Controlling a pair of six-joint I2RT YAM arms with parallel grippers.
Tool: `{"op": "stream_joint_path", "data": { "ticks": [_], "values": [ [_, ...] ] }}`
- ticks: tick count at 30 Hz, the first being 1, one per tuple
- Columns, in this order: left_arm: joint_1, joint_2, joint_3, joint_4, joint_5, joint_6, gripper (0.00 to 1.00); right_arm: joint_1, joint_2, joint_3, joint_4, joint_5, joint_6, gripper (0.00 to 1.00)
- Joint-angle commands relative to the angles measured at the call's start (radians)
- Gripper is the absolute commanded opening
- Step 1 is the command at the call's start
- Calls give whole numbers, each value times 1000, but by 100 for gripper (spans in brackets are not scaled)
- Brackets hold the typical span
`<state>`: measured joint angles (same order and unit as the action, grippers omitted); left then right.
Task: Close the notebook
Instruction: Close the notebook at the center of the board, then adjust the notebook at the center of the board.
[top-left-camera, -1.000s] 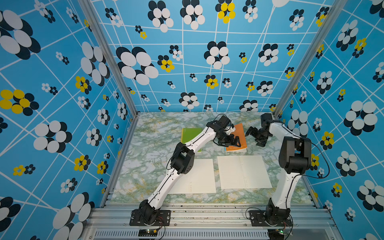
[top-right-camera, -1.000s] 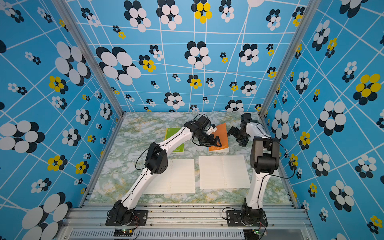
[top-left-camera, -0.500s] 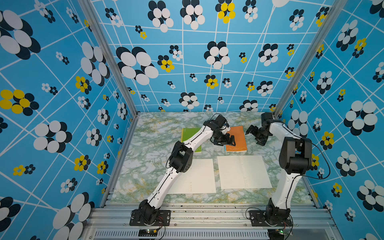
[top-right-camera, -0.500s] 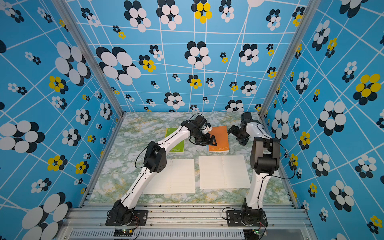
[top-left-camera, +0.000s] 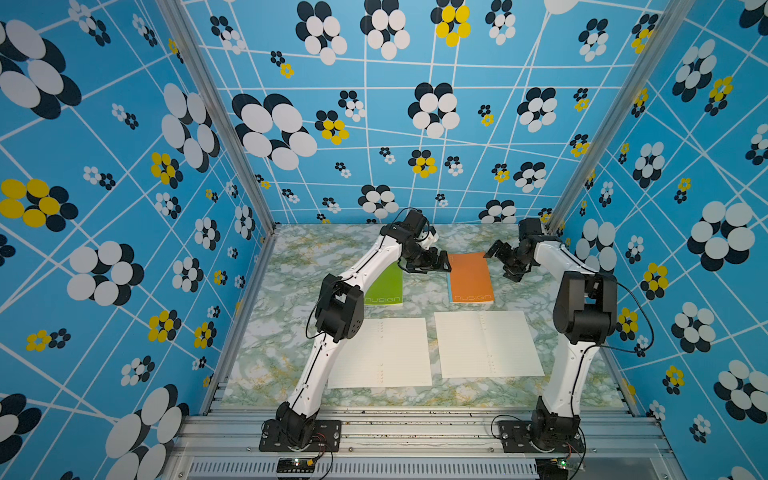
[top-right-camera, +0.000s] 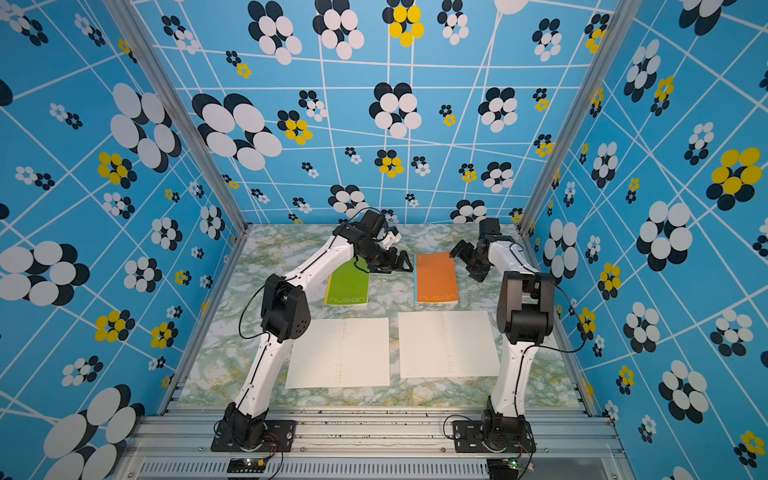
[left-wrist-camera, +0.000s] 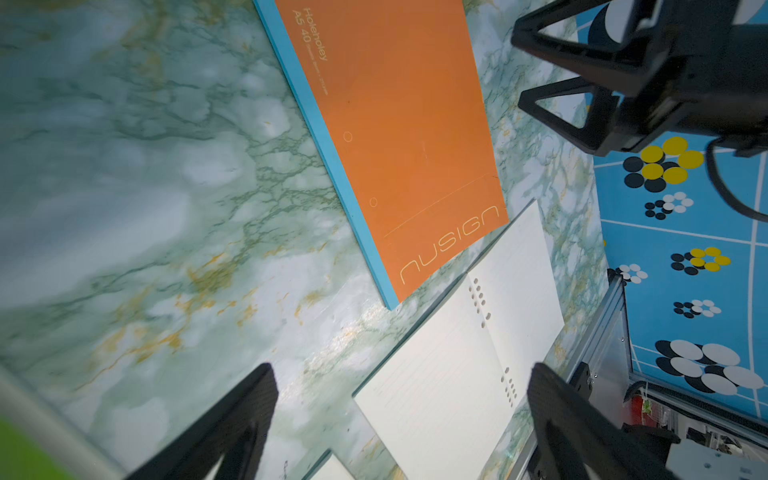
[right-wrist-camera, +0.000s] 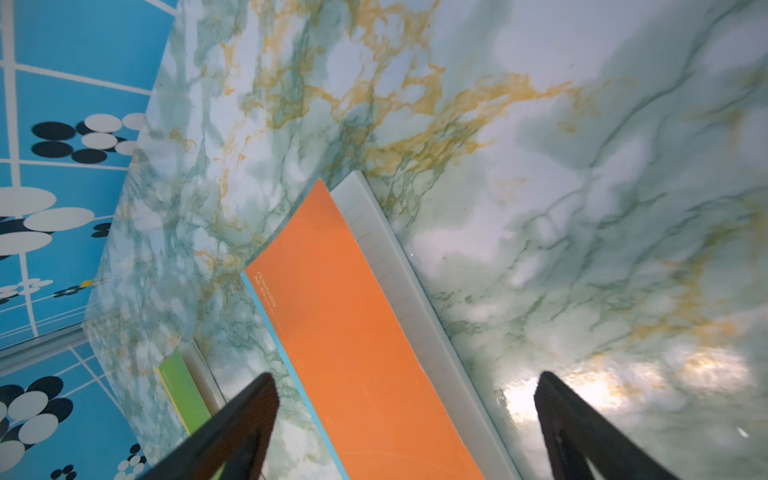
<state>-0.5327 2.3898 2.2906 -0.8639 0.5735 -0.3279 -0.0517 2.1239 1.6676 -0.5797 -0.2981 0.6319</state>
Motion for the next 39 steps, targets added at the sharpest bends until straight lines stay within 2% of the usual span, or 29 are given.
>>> {"op": "stream_joint_path", "data": {
  "ticks": [1,11,19,28,39],
  "values": [
    [61,-96,-110,0,12,36,97,19,45,29,-16,-54,-24,99],
    [221,-279,-378,52,25,69,97,80,163,137,-133,-19,-92,99],
    [369,-380,-505,34,60,99,98,108,108,23,-79,-4,-86,99],
    [491,-473,-685,54,78,150,98,110,166,103,-102,-13,-98,99],
    [586,-520,-761,3,62,253,98,122,191,152,-119,-37,-101,99]
  ]
}}
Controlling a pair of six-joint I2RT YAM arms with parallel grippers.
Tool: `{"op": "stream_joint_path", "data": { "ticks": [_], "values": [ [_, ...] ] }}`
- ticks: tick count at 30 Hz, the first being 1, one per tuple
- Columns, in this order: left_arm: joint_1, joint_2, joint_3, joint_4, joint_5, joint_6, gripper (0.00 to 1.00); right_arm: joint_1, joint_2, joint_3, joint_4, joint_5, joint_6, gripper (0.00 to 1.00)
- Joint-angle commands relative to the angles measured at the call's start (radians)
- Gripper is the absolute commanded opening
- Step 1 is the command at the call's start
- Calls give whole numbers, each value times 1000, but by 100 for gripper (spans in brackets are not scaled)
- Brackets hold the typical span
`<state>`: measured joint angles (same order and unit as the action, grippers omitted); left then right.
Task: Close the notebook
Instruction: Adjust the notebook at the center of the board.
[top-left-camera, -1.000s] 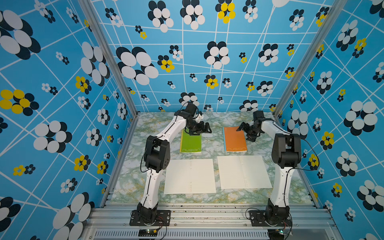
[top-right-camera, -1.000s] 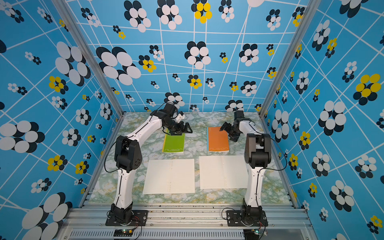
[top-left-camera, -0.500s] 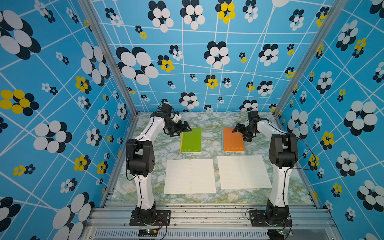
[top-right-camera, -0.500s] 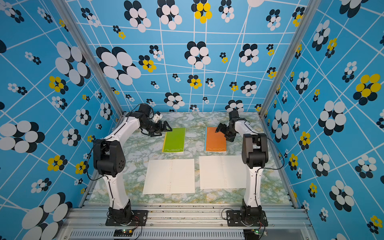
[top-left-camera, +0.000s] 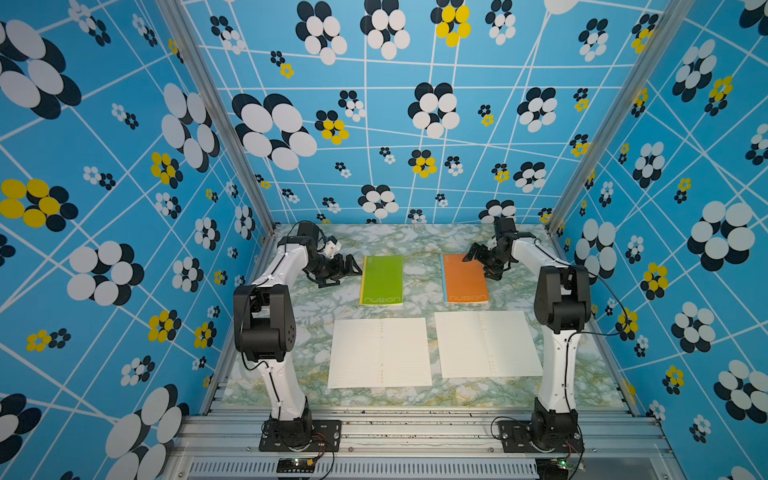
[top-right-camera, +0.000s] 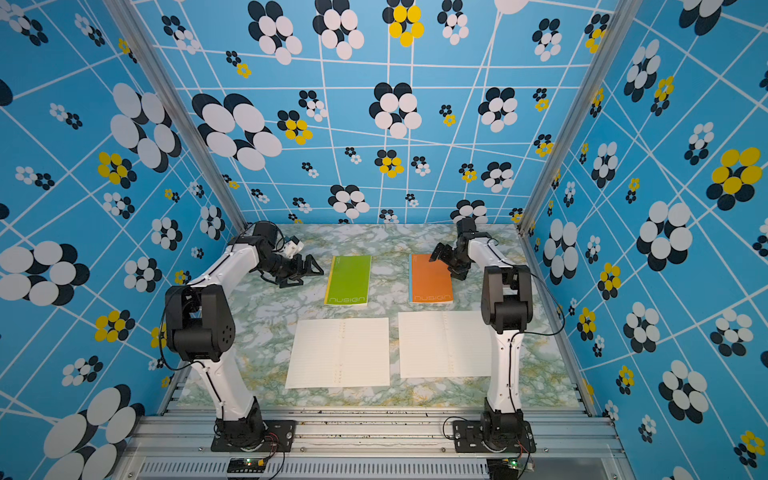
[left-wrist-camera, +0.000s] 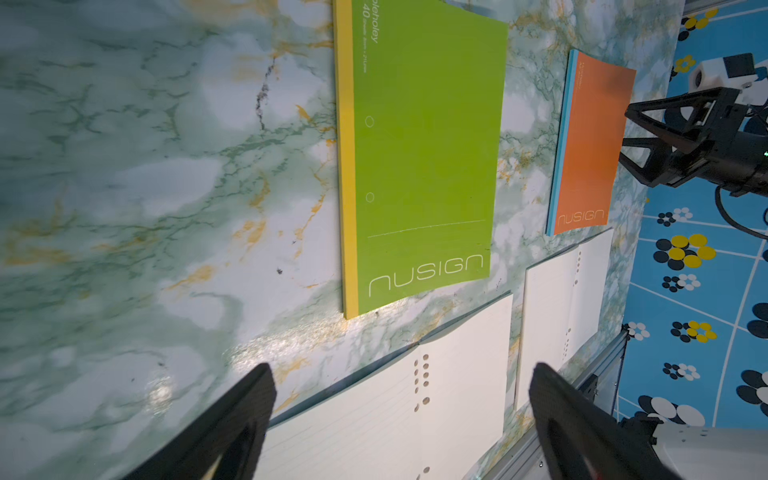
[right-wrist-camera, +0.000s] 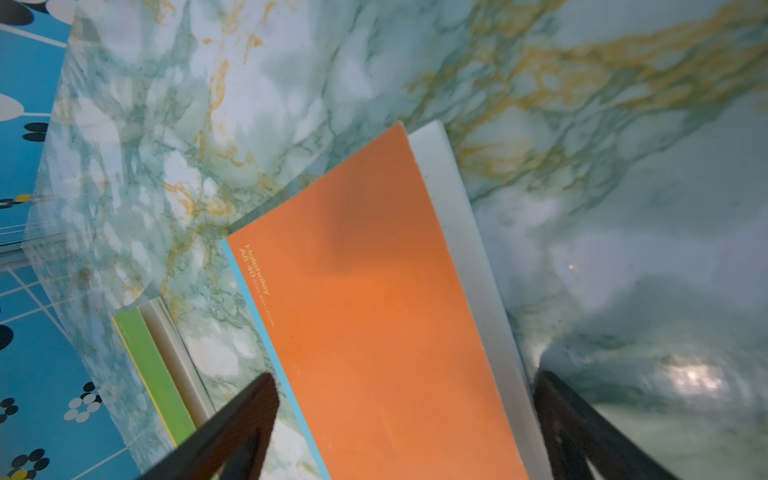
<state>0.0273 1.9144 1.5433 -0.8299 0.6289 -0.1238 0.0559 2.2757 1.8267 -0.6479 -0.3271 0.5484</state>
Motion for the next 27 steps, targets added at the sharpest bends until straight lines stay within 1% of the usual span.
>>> {"op": "stream_joint_path", "data": {
  "ticks": [1,6,15,22,24,27],
  "values": [
    [34,-46,-17,-36,6,50,98,14,32,-15,-50,-4,-15,99],
    [62,-58,-39,-41,-1,64,98,15,-7,-73,-13,-14,-4,99],
    [95,-59,-76,-52,-28,108,98,16,46,-7,-36,-23,-11,99],
    [120,-58,-113,-77,-46,158,98,16,32,-17,-26,-27,-15,99],
    [124,-59,-109,-97,-45,177,98,16,13,-23,-29,0,-16,99],
    [130,-55,-101,-137,-36,208,98,13,-45,-48,-28,81,-12,99]
  ]
}}
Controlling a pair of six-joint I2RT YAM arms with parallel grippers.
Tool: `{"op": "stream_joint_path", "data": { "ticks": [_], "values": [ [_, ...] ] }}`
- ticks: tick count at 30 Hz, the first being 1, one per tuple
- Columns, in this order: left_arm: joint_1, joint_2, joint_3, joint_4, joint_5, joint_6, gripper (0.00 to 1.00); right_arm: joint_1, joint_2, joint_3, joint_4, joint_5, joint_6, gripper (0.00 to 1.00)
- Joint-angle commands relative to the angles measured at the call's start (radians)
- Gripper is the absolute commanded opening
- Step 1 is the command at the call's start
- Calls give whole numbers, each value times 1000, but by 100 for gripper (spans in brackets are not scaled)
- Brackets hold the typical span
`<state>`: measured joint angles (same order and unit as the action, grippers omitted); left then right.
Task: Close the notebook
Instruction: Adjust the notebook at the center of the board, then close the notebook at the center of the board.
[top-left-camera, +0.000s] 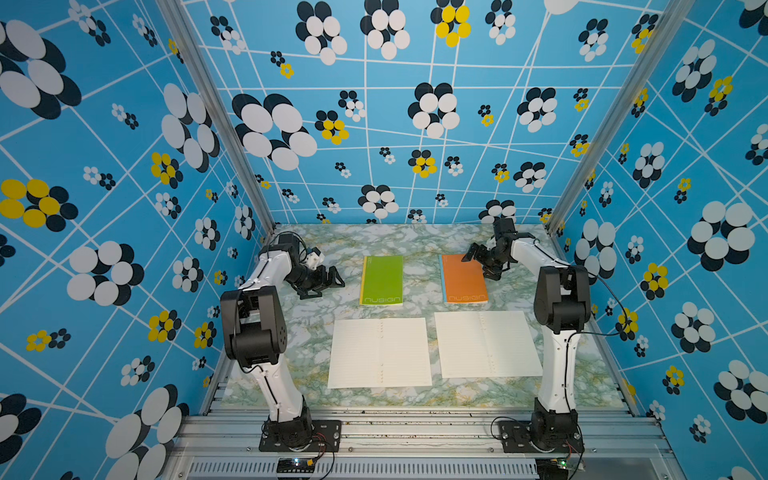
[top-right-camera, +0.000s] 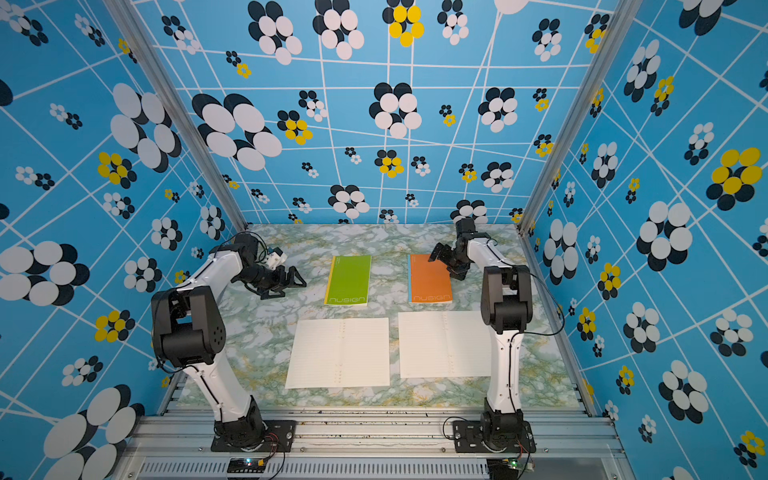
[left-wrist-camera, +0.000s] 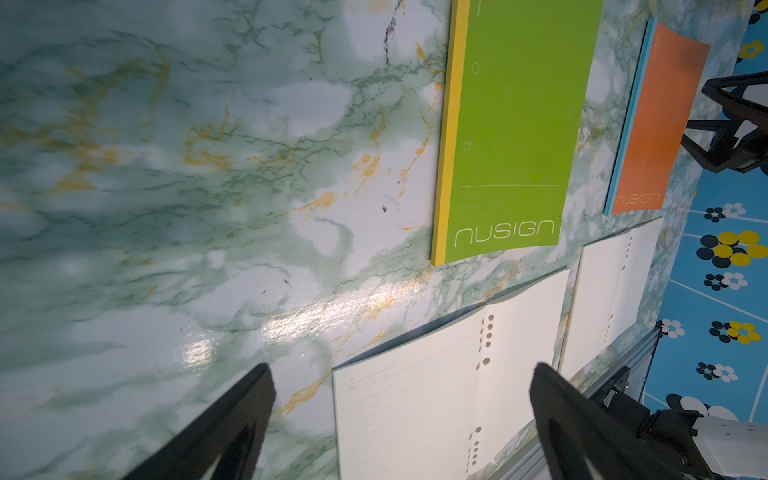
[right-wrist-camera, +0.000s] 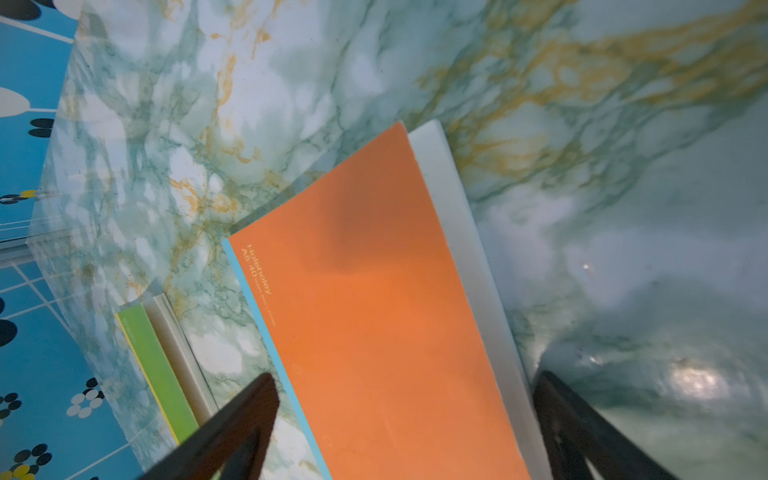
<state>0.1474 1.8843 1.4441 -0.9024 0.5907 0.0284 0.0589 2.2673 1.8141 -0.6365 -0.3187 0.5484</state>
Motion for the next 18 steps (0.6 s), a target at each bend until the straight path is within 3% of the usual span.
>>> {"op": "stream_joint_path", "data": {
  "ticks": [1,6,9,12,16,18],
  "values": [
    [12,-25,2,-82,1,68,98,7,-63,-45,-39,104,-10,99],
    [22,-28,18,-178,-12,136,98,5,-238,-114,-51,247,7,99],
    [24,-28,7,-225,-46,165,97,18,-351,-187,-48,273,22,99],
    [24,-72,-24,-242,-83,189,97,48,-449,-292,-45,231,43,99],
    [23,-78,-23,-303,-107,214,98,158,-544,-449,22,100,111,99],
    [21,-81,-21,-335,-105,226,98,226,-579,-501,33,96,129,99]
  ]
}}
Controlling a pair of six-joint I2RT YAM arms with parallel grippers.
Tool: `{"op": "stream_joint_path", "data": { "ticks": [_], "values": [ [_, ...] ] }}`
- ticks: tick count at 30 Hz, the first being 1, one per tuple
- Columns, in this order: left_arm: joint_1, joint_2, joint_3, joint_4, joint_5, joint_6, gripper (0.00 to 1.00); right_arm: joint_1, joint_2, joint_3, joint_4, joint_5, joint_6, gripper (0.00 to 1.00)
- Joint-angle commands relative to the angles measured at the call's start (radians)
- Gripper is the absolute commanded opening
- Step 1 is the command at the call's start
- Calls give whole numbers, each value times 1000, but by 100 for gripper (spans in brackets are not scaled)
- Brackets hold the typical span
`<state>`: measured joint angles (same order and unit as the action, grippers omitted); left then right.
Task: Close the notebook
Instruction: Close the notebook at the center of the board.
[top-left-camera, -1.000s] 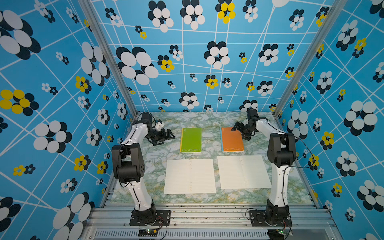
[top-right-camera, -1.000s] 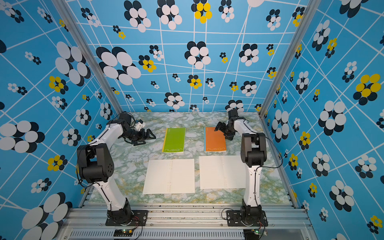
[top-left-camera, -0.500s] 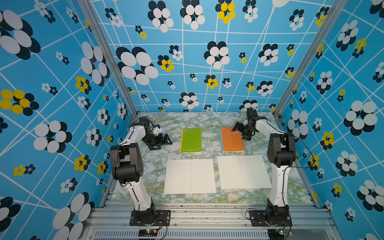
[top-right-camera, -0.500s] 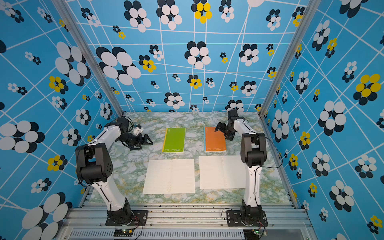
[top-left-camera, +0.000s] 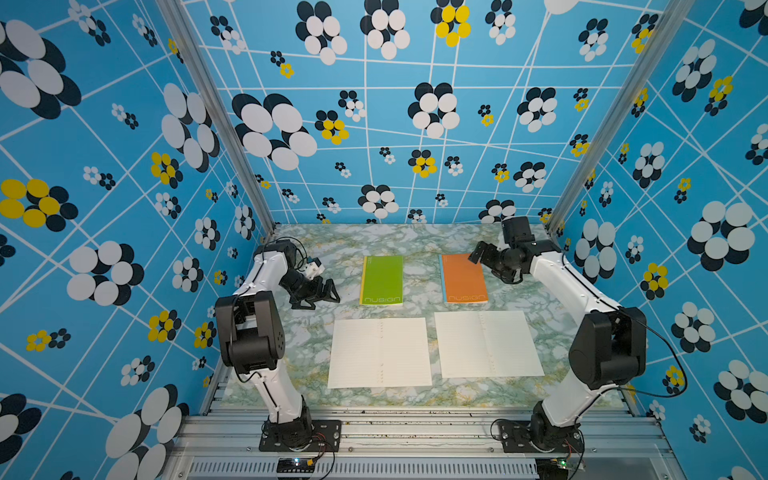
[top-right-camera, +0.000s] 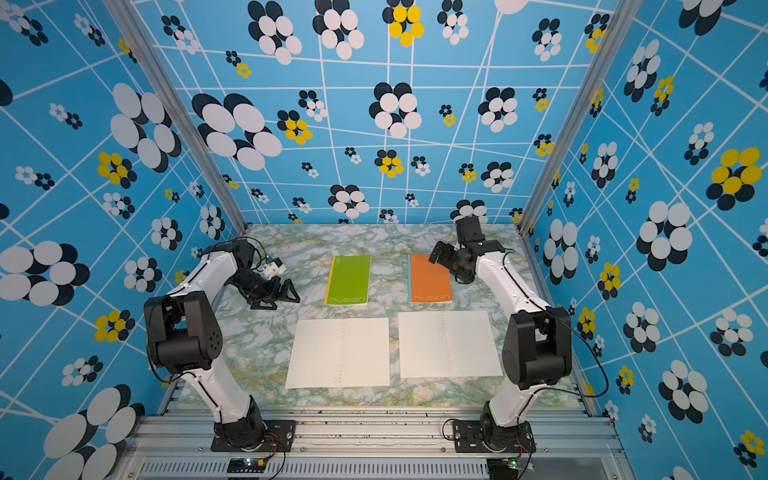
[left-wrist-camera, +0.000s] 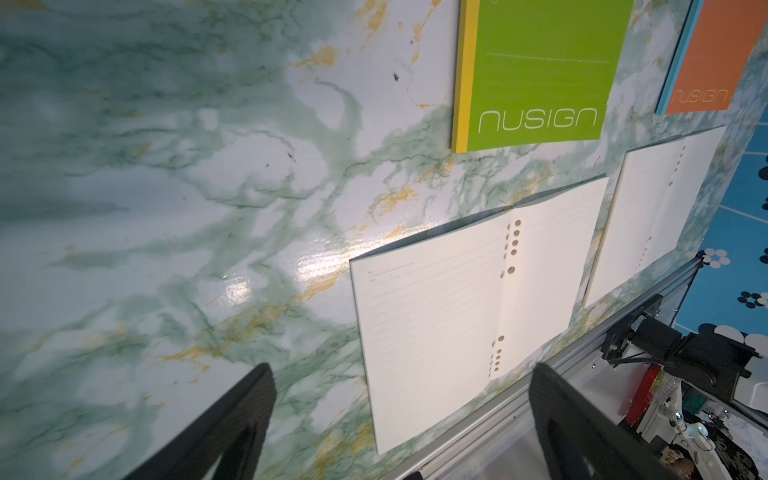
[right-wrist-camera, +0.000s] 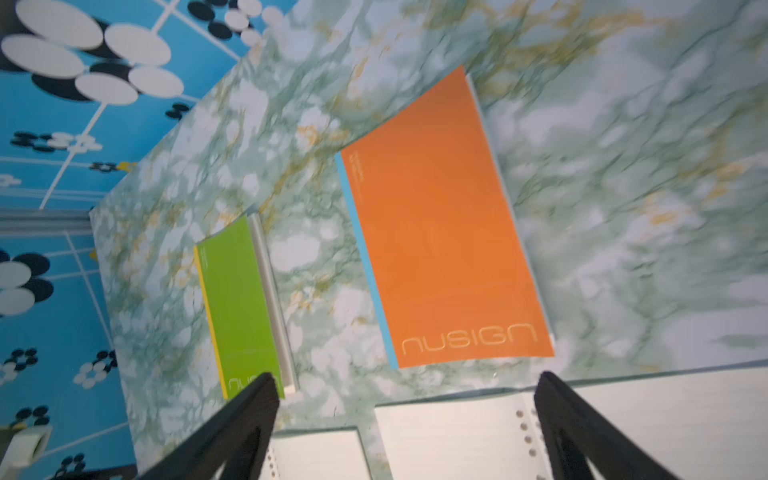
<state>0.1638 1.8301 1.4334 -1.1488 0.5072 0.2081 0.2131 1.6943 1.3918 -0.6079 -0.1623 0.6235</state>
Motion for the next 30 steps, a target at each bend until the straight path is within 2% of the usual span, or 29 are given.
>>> {"op": "stream_joint_path", "data": {
  "ticks": [1,7,17,23,30],
  "values": [
    [-1,-26,-9,-109,-26,58,98,109,-23,-93,5,-58,59,99],
    [-28,0,-22,-199,-77,118,98,298,-93,-168,11,-52,125,99],
    [-102,49,-97,-218,-158,128,98,482,-115,-318,100,-48,249,99],
    [-142,72,-121,-191,-156,98,99,558,-73,-391,193,-58,314,99],
    [-151,100,-131,-175,-155,80,99,572,-36,-416,216,-71,321,99]
  ]
}}
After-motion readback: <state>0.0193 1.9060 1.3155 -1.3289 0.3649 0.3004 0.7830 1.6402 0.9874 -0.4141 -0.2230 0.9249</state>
